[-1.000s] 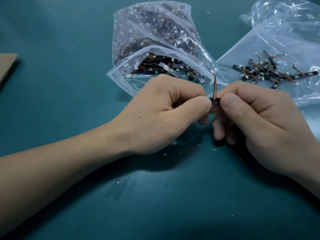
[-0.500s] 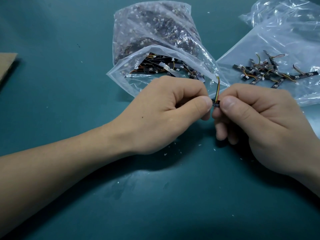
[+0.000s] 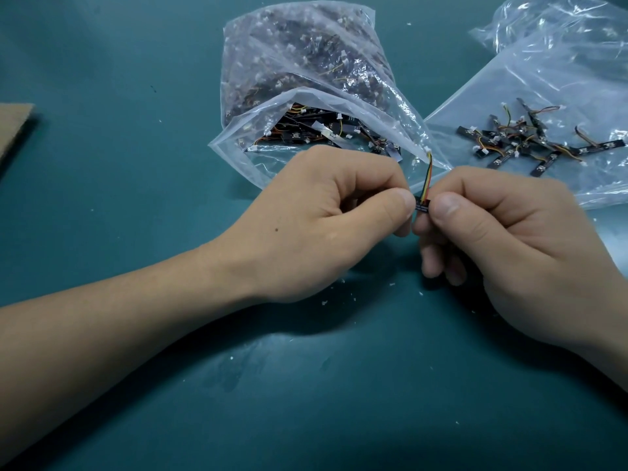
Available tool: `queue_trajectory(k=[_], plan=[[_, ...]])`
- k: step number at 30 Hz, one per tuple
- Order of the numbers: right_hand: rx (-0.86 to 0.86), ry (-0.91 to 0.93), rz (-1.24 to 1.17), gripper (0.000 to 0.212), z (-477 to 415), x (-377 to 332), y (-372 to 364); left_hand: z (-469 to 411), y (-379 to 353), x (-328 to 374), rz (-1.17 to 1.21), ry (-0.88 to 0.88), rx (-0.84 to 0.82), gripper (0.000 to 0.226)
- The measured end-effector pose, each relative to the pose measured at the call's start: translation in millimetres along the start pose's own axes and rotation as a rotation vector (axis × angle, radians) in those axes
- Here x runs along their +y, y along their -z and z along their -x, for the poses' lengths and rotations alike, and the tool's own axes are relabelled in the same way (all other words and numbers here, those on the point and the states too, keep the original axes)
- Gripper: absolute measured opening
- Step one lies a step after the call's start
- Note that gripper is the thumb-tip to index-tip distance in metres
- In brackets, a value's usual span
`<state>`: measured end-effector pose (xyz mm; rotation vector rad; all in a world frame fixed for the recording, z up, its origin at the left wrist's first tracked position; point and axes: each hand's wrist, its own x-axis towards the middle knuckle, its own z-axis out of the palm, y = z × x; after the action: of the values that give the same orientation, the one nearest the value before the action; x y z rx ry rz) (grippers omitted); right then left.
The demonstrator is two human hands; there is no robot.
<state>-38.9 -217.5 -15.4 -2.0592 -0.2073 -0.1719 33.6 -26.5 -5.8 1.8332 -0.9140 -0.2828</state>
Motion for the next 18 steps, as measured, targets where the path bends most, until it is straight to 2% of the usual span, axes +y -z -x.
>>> queue_trajectory(k=[12, 18], plan=[[-0.021, -0.011, 0.009, 0.028, -0.7, -1.8, -0.1, 0.3, -0.3, 0.6, 0.014, -0.023, 0.054, 0.026], [-0.052, 0.021, 0.08, 0.03, 0.2, -2.5, 1.4, 0.4, -1.2, 0.2, -0.014, 0.008, 0.027, 0.023]])
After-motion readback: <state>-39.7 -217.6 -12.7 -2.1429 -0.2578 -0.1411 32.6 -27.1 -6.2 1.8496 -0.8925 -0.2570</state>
